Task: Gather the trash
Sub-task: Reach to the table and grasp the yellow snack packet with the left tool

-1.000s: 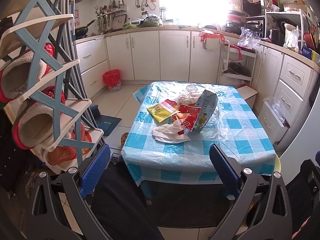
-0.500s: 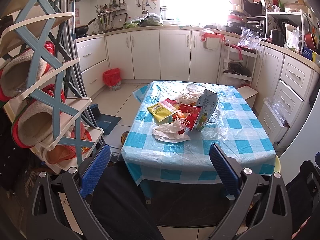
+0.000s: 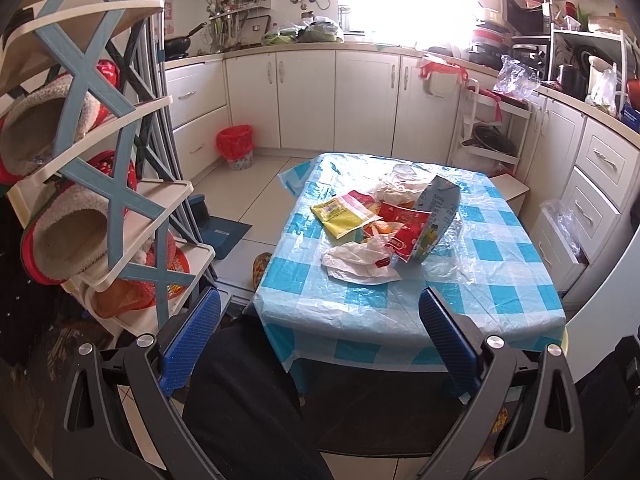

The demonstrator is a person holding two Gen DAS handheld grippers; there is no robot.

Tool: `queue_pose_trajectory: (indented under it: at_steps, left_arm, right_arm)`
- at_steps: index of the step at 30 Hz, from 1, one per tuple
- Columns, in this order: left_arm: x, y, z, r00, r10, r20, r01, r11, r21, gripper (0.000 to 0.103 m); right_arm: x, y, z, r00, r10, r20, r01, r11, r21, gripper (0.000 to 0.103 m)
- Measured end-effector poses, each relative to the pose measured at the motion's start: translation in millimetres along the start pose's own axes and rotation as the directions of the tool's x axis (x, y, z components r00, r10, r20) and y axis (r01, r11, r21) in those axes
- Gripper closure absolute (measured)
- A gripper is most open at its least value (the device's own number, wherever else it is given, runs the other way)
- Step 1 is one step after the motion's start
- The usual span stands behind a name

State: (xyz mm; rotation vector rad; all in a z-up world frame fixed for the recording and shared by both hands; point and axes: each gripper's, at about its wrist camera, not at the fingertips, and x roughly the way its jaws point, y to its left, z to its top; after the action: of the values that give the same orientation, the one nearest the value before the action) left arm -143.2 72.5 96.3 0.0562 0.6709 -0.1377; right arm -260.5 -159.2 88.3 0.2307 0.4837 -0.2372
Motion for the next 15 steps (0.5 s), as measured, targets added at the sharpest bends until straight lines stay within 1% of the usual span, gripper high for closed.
queue_pose_trajectory:
  at_steps: [10, 15]
  left_arm:
    - [40, 8, 7, 0.998, 0.022, -0.05, -0.023, 1.0, -0.013, 0.008]
    - [62, 8, 11, 0.997, 0.034, -0.069, -0.034, 0.999, -0.01, 0.008]
  right_arm:
    - [35, 1, 4, 0.998, 0.004, -0.061, -0.005, 1.0, -0.015, 0.007]
    - [58, 2, 9, 0.996, 0.022, -0.084, -0.023, 1.0, -0.01, 0.007]
